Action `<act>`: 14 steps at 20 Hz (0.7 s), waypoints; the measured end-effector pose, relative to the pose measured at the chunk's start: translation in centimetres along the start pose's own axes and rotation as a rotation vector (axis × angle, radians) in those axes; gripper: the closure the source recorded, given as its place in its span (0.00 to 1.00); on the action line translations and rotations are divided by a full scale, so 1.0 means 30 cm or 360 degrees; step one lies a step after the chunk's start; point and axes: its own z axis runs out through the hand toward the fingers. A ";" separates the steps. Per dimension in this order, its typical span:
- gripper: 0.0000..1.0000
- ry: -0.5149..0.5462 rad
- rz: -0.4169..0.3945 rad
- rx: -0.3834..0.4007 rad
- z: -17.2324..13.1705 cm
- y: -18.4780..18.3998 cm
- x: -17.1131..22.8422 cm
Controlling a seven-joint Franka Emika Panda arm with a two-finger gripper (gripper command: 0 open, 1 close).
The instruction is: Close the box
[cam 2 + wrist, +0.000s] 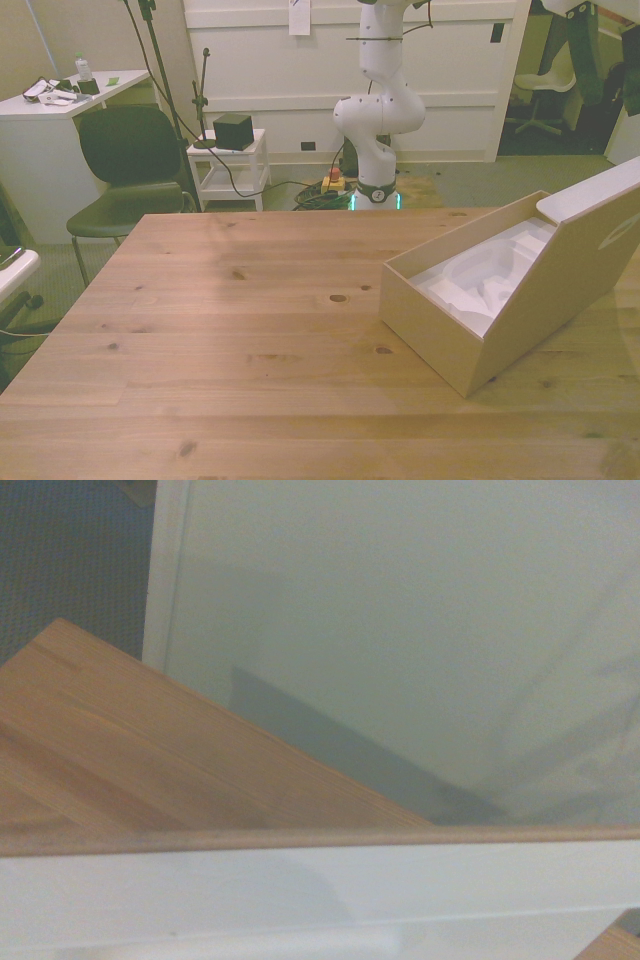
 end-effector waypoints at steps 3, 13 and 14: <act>0.00 0.0006 -0.0043 -0.0005 0.031 -0.036 0.021; 0.00 0.0007 -0.0170 -0.0084 0.218 -0.293 0.034; 0.00 -0.0004 -0.0160 -0.0094 0.236 -0.309 0.034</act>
